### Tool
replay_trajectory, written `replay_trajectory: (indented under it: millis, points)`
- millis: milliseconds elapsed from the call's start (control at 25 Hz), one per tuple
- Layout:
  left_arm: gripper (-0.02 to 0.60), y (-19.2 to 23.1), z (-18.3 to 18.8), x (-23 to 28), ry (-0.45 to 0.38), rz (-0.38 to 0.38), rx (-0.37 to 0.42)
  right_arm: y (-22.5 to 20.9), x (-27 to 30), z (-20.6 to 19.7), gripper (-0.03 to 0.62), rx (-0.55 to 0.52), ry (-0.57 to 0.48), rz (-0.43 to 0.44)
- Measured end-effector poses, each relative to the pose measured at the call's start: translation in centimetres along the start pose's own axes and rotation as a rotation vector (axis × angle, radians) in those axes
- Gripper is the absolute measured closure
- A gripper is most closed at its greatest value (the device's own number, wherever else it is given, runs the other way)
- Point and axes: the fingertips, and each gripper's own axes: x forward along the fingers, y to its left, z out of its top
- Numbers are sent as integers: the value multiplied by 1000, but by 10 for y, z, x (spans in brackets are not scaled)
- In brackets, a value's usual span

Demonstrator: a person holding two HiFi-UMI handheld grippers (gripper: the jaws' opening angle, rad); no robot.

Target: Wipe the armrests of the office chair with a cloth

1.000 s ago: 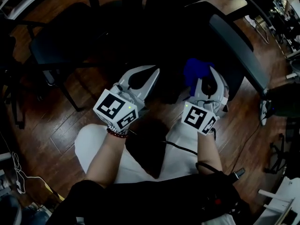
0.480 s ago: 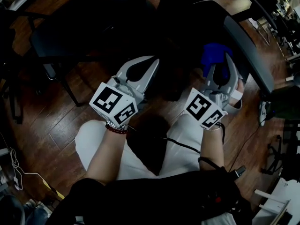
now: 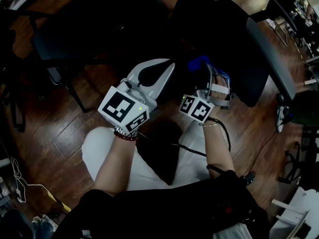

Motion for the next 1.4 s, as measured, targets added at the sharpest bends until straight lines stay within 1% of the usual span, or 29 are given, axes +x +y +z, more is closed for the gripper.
replay_trajectory:
  millis: [80,200,240,320,400,440,480,560,640,720,840,960,1040,1120,1200,1280,1400]
  points:
    - [577,6,2,-3,-16,11,-26,28,7,-1,540,-21,1,29]
    - [575,8,1,-5,-19,8,-43,29,8,2,540,6,-8,35]
    - [575,9,1,-5,-26,5,-62,26,6,2,540,13,-20,40]
    - [577,10,2,-4,-61,0,-141,23,-3,-2,540,3,-46,38]
    - [575,13,3,-4,-104,-5,-230,20,-17,-17,540,8,-49,24]
    - [575,14,3,-4,-114,-4,-252,18,-23,-29,540,28,-28,16]
    - [575,15,3,-3,-115,-1,-257,16,-27,-45,540,63,7,13]
    - [575,15,1,-2,-103,1,-249,15,-26,-78,540,168,85,24]
    - [575,11,-2,0,-95,-16,-256,13,-19,-93,540,257,112,39]
    - [575,9,-6,2,-86,-32,-267,10,-12,-86,540,301,104,40]
    - [575,8,-13,5,-71,-28,-278,10,-10,-79,542,357,114,54]
    - [575,1,-11,9,-78,-51,-298,10,-21,-72,542,376,78,89]
    - [575,-3,-8,9,-80,-68,-279,8,-28,-53,542,364,16,88]
    - [575,-2,-9,9,-76,-70,-262,4,-30,-26,542,321,-55,67]
    - [575,0,-14,7,-69,-60,-283,6,-24,-5,542,279,-85,57]
    - [575,-3,-16,5,-60,-62,-315,15,-16,4,542,268,-66,74]
    - [575,-15,-22,15,-21,-76,-329,23,-18,-9,542,276,-9,105]
